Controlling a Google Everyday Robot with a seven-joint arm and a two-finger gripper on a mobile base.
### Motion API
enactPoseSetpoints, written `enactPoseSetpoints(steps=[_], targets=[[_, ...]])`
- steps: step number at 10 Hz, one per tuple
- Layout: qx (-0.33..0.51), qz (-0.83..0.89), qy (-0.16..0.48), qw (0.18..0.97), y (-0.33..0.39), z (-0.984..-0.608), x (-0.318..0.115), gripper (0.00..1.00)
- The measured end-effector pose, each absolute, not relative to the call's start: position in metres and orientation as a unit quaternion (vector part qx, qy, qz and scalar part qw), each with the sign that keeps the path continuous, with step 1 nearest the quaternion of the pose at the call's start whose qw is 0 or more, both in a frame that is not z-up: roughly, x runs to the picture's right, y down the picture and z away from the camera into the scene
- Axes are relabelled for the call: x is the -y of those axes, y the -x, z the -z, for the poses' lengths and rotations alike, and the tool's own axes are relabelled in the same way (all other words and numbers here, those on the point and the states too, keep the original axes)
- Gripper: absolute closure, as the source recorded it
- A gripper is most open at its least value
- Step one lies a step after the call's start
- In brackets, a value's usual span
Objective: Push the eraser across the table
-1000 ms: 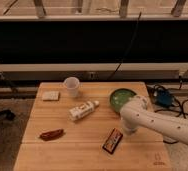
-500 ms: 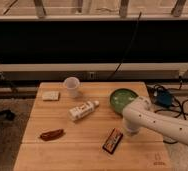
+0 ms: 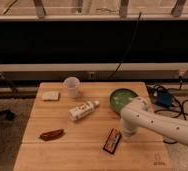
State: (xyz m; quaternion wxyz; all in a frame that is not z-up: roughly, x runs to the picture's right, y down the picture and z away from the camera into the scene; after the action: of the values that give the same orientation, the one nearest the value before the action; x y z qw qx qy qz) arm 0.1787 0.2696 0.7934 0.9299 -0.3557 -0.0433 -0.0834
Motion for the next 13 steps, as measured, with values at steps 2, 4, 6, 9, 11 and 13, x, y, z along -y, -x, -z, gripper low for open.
enactPoseSetpoints(steps=[2,4,6,9,11,13], targets=[[0.051,0.094,0.355,0.929,-0.17,-0.792,-0.268,0.83],[0.057,0.104,0.356,0.927,-0.161,-0.793,-0.268,0.83],[0.061,0.111,0.358,0.925,-0.155,-0.794,-0.271,0.83],[0.061,0.115,0.361,0.923,-0.155,-0.791,-0.271,0.83],[0.062,0.123,0.363,0.922,-0.149,-0.791,-0.272,0.83],[0.063,0.127,0.365,0.92,-0.147,-0.79,-0.273,0.83]])
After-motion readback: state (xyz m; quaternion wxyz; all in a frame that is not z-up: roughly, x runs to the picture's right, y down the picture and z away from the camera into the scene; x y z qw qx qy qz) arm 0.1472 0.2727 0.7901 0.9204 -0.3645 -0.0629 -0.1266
